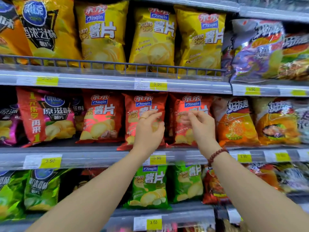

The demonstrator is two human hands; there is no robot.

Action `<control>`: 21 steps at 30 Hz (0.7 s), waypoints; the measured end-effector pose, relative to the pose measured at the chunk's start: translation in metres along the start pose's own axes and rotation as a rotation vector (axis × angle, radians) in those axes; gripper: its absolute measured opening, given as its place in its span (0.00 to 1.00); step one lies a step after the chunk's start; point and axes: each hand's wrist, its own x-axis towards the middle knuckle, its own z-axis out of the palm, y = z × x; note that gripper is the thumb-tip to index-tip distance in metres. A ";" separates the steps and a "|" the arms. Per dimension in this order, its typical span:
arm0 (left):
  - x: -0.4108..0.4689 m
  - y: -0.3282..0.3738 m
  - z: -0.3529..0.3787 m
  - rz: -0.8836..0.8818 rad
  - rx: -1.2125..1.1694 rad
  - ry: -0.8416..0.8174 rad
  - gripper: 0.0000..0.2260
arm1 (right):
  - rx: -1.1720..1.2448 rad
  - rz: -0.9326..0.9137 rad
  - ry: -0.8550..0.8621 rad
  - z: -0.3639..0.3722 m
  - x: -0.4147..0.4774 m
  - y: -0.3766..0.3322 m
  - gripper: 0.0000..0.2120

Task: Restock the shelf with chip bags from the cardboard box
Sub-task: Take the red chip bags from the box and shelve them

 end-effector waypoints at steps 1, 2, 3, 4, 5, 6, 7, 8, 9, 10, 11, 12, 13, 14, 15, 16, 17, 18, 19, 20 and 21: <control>-0.002 0.006 0.007 -0.008 -0.023 -0.039 0.14 | -0.005 0.001 0.055 -0.012 0.002 0.001 0.09; -0.004 0.011 0.013 -0.027 -0.035 -0.079 0.14 | -0.015 0.008 0.108 -0.024 0.006 0.006 0.08; -0.004 0.016 0.022 -0.056 -0.043 -0.120 0.15 | -0.029 0.015 0.144 -0.037 0.009 0.010 0.05; -0.004 0.018 0.028 -0.101 -0.060 -0.162 0.17 | -0.051 0.029 0.151 -0.046 0.011 0.014 0.01; -0.003 0.019 0.035 -0.161 -0.086 -0.201 0.20 | -0.079 0.052 0.141 -0.053 0.013 0.017 0.05; -0.001 0.021 0.043 -0.217 -0.113 -0.226 0.24 | -0.106 0.075 0.112 -0.061 0.016 0.020 0.12; 0.001 0.024 0.050 -0.267 -0.122 -0.235 0.27 | -0.110 0.089 0.088 -0.066 0.018 0.022 0.19; 0.003 0.027 0.058 -0.306 -0.120 -0.234 0.28 | -0.108 0.095 0.066 -0.071 0.023 0.026 0.23; 0.005 0.030 0.066 -0.352 -0.113 -0.225 0.29 | -0.106 0.092 0.034 -0.076 0.026 0.028 0.26; 0.006 0.032 0.074 -0.403 -0.120 -0.206 0.29 | -0.103 0.095 0.000 -0.080 0.031 0.033 0.27; 0.008 0.033 0.079 -0.453 -0.153 -0.188 0.29 | -0.093 0.110 -0.042 -0.084 0.036 0.036 0.29; 0.011 0.033 0.083 -0.501 -0.207 -0.165 0.28 | -0.075 0.147 -0.092 -0.086 0.040 0.039 0.30; 0.015 0.034 0.087 -0.546 -0.287 -0.135 0.30 | -0.056 0.189 -0.152 -0.090 0.044 0.042 0.34; 0.020 0.029 0.093 -0.591 -0.372 -0.092 0.34 | -0.044 0.227 -0.217 -0.093 0.050 0.046 0.39; 0.026 0.021 0.098 -0.640 -0.442 -0.054 0.40 | -0.041 0.252 -0.286 -0.095 0.054 0.049 0.44; 0.033 0.012 0.104 -0.678 -0.496 -0.020 0.45 | -0.045 0.269 -0.357 -0.096 0.058 0.051 0.46; 0.040 0.001 0.111 -0.700 -0.530 -0.006 0.49 | -0.050 0.275 -0.424 -0.096 0.063 0.053 0.46; 0.045 -0.005 0.113 -0.717 -0.566 -0.011 0.51 | -0.047 0.278 -0.480 -0.094 0.068 0.056 0.44; 0.046 0.000 0.111 -0.741 -0.594 -0.035 0.49 | -0.031 0.284 -0.522 -0.092 0.071 0.056 0.41; 0.047 0.009 0.108 -0.728 -0.639 -0.046 0.41 | -0.001 0.298 -0.558 -0.089 0.075 0.058 0.39; 0.048 0.015 0.107 -0.707 -0.670 -0.058 0.29 | 0.035 0.308 -0.589 -0.085 0.077 0.060 0.42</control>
